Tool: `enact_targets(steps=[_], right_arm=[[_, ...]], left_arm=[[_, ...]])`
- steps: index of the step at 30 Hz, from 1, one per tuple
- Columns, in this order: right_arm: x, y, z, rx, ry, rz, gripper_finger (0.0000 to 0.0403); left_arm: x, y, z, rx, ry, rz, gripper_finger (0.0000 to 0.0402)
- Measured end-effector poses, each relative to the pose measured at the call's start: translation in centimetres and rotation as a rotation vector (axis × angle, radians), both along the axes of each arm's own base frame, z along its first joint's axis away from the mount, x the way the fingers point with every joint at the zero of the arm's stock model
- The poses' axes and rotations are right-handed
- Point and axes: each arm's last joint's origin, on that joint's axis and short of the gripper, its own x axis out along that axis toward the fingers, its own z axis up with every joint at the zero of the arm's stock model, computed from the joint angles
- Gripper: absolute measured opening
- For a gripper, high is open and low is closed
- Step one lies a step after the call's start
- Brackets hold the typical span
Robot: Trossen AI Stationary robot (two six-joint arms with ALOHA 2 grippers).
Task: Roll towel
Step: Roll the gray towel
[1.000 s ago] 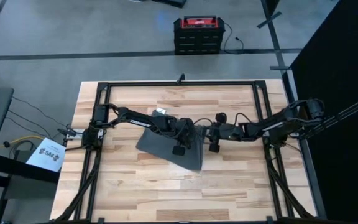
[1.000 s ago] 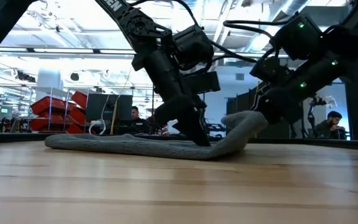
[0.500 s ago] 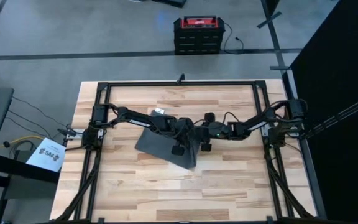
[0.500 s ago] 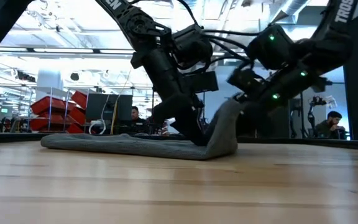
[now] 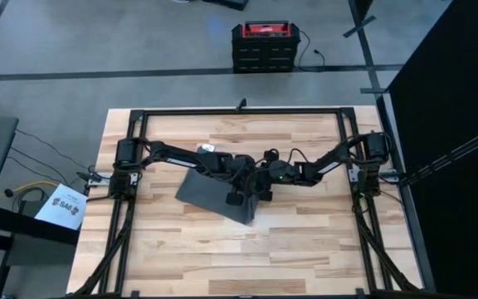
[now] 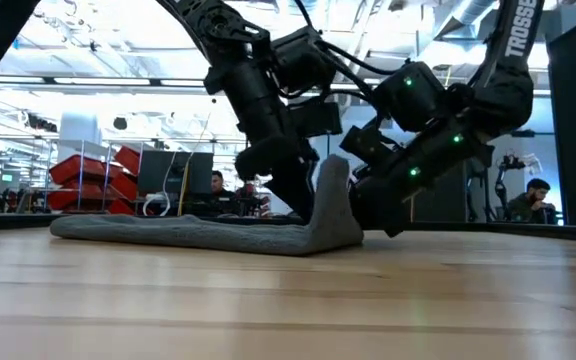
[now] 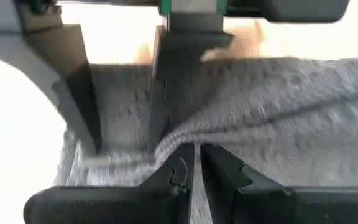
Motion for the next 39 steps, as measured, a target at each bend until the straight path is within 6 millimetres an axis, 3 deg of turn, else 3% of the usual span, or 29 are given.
enact_targets(steps=[10, 14, 20, 27, 32, 39], right_arm=[[-0.2, -1.1, -0.2, 0.101, -0.012, -0.099, 0.014], [-0.3, -1.4, -0.2, 0.111, -0.018, -0.142, 0.014], [-0.4, -1.5, -0.3, 0.12, -0.02, -0.16, 0.014], [-0.4, -1.6, -0.3, 0.117, -0.021, -0.175, 0.014], [-0.4, -1.6, -0.3, 0.116, -0.021, -0.177, 0.014], [-0.4, -1.6, -0.3, 0.12, -0.023, -0.181, 0.014]], left_arm=[[-2.8, -1.1, 6.1, 0.016, -0.028, 0.115, 0.0015], [-3.5, -3.0, 7.7, 0.026, -0.07, 0.152, 0.0015], [-2.9, -6.8, 8.4, -0.01, -0.19, 0.091, 0.0015], [-2.8, -9.7, 6.9, -0.074, -0.345, 0.0, 0.0015], [-3.6, -10.0, 4.2, -0.125, -0.417, -0.014, 0.0015], [-4.6, -10.3, 2.4, -0.183, -0.476, -0.025, 0.0015]])
